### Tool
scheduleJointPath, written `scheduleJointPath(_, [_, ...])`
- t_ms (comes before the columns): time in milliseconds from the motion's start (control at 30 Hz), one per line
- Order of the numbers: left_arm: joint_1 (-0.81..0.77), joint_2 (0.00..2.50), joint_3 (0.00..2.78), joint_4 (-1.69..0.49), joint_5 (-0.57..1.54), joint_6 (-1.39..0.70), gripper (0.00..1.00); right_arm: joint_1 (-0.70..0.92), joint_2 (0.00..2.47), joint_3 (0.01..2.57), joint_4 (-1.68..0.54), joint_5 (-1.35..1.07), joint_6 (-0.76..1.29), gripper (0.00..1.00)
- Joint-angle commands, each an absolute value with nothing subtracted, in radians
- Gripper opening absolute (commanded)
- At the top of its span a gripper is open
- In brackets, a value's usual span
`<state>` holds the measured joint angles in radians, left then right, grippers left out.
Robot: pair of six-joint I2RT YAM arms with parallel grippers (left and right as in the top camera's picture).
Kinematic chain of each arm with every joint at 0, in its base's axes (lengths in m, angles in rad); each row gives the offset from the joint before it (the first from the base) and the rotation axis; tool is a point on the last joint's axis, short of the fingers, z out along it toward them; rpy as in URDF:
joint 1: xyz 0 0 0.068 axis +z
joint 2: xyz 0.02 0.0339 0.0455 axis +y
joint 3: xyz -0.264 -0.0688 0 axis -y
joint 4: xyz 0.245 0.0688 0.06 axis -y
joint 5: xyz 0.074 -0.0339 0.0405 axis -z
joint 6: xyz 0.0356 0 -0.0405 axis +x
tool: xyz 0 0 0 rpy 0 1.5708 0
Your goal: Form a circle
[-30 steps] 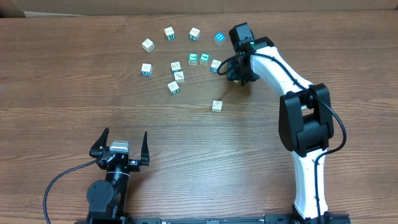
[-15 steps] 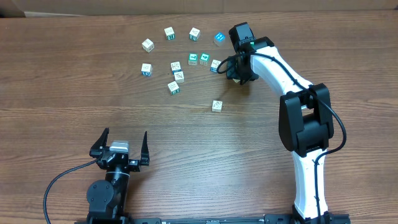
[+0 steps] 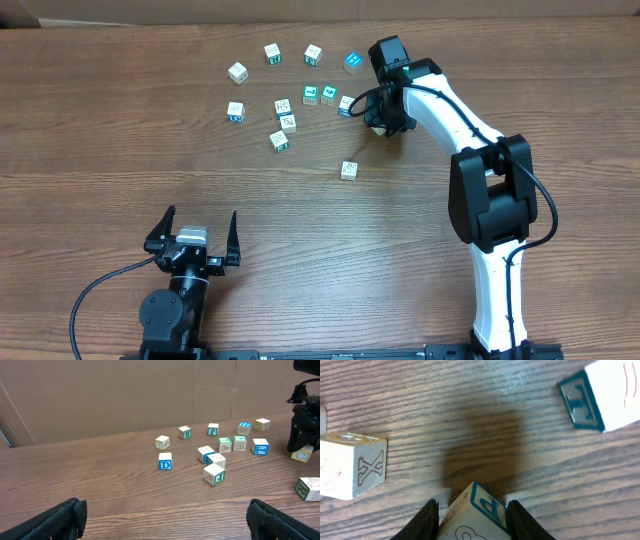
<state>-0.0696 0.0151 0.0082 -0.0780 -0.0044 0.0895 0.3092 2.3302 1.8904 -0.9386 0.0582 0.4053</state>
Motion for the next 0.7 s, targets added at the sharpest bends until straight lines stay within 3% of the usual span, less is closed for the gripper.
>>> scheduleJointPath(0, [-0.064,0.004,0.005,-0.077,-0.007,0.112,0.99,0.308,2.336,1.879,-0.962,-0.053,0.469,0.32])
scheduleJointPath(133, [-0.064,0.004,0.005,-0.077,-0.007,0.112,0.99,0.308,2.336,1.879,-0.98,-0.11,0.472,0.34])
scheduleJointPath(200, [-0.064,0.004,0.005,-0.077,-0.007,0.112,0.99,0.308,2.336,1.879,-0.989,-0.106,0.471,0.41])
scheduleJointPath(467, [-0.064,0.004,0.005,-0.077,-0.007,0.112,1.0,0.307,2.336,1.879,-0.991,-0.062,0.455,0.48])
scheduleJointPath(667, [-0.064,0.004,0.005,-0.077,-0.007,0.112,1.0,0.307,2.336,1.879,-0.948,-0.035,0.324,0.52])
